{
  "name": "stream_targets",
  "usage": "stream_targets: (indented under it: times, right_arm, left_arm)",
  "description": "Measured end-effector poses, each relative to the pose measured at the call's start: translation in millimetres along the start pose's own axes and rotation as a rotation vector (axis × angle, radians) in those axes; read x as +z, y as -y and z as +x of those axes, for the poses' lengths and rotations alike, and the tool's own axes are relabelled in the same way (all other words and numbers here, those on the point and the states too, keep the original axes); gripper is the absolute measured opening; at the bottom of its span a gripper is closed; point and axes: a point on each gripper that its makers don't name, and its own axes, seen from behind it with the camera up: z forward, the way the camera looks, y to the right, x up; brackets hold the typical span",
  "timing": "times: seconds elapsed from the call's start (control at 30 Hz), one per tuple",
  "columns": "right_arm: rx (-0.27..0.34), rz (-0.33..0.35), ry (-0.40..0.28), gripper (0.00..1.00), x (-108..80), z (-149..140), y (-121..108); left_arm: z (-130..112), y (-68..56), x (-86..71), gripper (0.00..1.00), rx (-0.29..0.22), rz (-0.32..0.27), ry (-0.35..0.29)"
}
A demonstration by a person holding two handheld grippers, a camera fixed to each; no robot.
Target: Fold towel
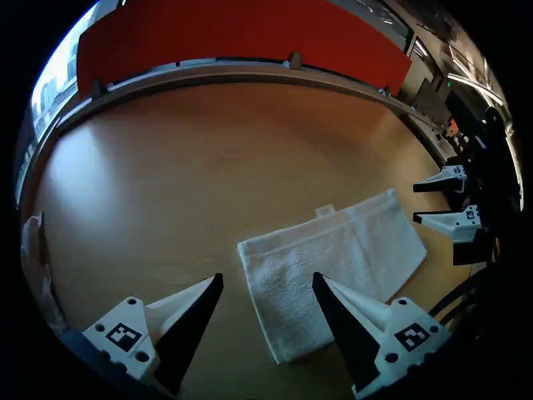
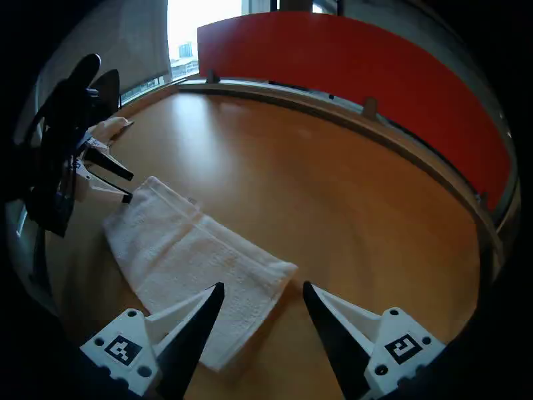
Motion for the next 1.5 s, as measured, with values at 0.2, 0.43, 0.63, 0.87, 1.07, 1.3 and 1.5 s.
stream_targets:
  times: [0.2,0.43,0.63,0.87,1.07,1.3,1.5]
  right_arm:
    - [0.0,0.004,-0.003,0.91,-4.4,0,3]
    - [-0.002,0.007,-0.004,0.91,-11.6,-5,6]
    - [-0.009,0.014,0.0,0.91,-17.0,-12,11]
    - [-0.017,0.028,0.004,0.91,-22.6,-18,18]
    - [-0.036,0.043,0.007,0.91,-26.0,-23,25]
    - [-0.055,0.058,0.02,0.91,-27.4,-31,30]
    - [-0.078,0.066,0.041,0.91,-29.1,-41,32]
  left_arm:
    - [-1,3.5,-5.3,1.0,-0.004,0.016,-0.013]
    - [-10,11.4,-19.5,1.0,-0.013,0.047,-0.029]
    - [-22,16.5,-37.4,1.0,-0.044,0.072,-0.045]
    - [-39,21.5,-57.2,1.0,-0.079,0.101,-0.06]
    - [-52,26.1,-74.7,1.0,-0.106,0.126,-0.078]
    - [-65,33.2,-95.3,1.0,-0.121,0.16,-0.109]
    - [-74,41.5,-110.8,1.0,-0.14,0.19,-0.134]
